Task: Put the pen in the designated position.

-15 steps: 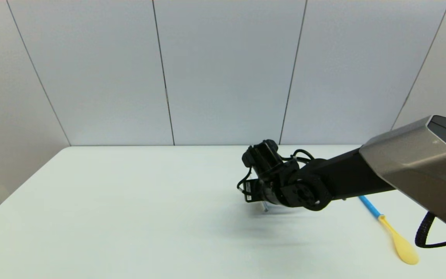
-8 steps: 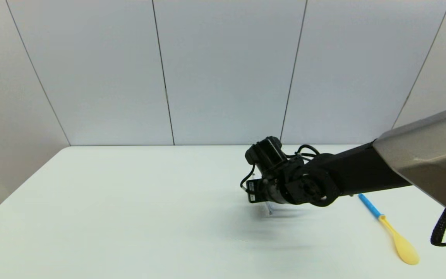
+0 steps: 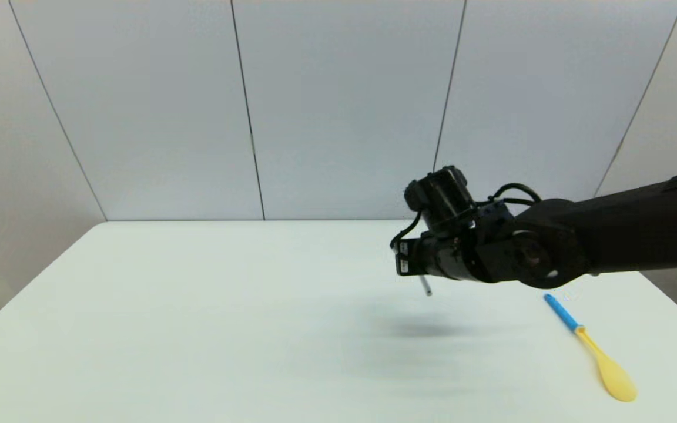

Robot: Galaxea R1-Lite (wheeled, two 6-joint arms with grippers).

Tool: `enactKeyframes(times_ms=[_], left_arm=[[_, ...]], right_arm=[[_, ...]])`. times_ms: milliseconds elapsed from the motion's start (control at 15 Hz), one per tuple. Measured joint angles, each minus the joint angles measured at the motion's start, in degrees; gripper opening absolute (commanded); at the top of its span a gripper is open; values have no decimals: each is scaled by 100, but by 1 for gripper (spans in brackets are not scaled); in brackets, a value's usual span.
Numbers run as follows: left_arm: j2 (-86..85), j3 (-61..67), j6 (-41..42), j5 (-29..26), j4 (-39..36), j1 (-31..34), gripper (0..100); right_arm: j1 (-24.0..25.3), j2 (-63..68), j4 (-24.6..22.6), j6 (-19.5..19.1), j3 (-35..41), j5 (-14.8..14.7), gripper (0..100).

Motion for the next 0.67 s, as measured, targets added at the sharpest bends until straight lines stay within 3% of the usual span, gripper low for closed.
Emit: enactKeyframes(times_ms=[400,667], left_arm=[[0,0,0,1,0,0,100],[0,0,0,0,0,0,100]], right_arm=[[-592,-679,218,-162,61,-1,0],[-1207,-1156,226,-518,312,0,0]])
